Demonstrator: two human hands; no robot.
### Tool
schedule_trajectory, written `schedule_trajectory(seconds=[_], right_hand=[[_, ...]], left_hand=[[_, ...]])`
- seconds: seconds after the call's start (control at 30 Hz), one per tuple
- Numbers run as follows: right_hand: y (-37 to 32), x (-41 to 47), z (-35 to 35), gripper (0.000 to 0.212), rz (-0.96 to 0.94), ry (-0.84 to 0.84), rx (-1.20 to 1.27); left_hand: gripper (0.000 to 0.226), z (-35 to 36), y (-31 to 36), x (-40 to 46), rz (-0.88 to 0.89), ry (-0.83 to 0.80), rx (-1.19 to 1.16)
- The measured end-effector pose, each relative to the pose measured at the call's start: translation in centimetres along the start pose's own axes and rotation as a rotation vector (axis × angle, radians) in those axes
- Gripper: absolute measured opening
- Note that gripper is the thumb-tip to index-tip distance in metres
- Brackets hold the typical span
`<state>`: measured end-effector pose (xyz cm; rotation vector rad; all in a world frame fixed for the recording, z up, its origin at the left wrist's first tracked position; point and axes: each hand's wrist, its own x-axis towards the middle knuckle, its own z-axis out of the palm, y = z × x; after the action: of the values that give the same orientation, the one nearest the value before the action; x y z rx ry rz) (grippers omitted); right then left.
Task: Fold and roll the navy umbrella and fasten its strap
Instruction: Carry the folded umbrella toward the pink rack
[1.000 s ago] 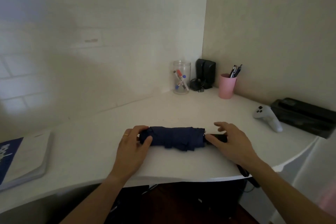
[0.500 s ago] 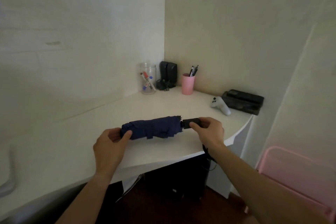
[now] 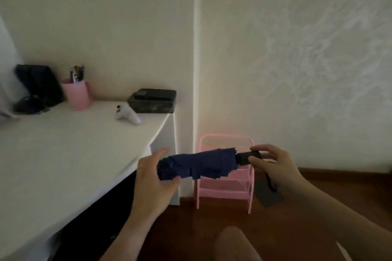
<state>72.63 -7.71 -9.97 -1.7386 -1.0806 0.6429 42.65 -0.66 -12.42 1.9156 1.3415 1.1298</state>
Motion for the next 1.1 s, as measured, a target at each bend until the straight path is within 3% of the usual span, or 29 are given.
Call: schedule_trajectory(seconds=[0.23,0.5,0.6,0.77,0.93,1.1], right_hand=[[15.9,13.7,-1.6,0.028,0.209,0.027,-0.211],[30.0,34.1,3.7,0.031,0.251,-0.018,-0.418],[34.5,39.4,6.5,0.031,0.297,-0.096,-0.563],[40.4,43.5,11.1,0.011,0.296,-0.189,-0.826],[43.2,45.9,13.6,0.019,0.287,-0.238,-1.002],[44.6,45.4,14.9,0.016,0.328,-0.138,-0.841]], left_hand=[[0.055,20.0,-6.5,10.5,0.051,-0.458,0.336],[0.056,38.9,-17.8,26.7,0.328,-0.656,0.891],[0.053,43.8,-22.4,30.2,0.239,-0.77,0.914],[0.045,48.3,-29.2,32.8,0.11,-1.01,0.902],[0.033,51.0,-31.6,33.9,-0.035,-1.09,0.795],[0.031,51.1,-32.8,32.0,-0.12,-1.122,0.714]])
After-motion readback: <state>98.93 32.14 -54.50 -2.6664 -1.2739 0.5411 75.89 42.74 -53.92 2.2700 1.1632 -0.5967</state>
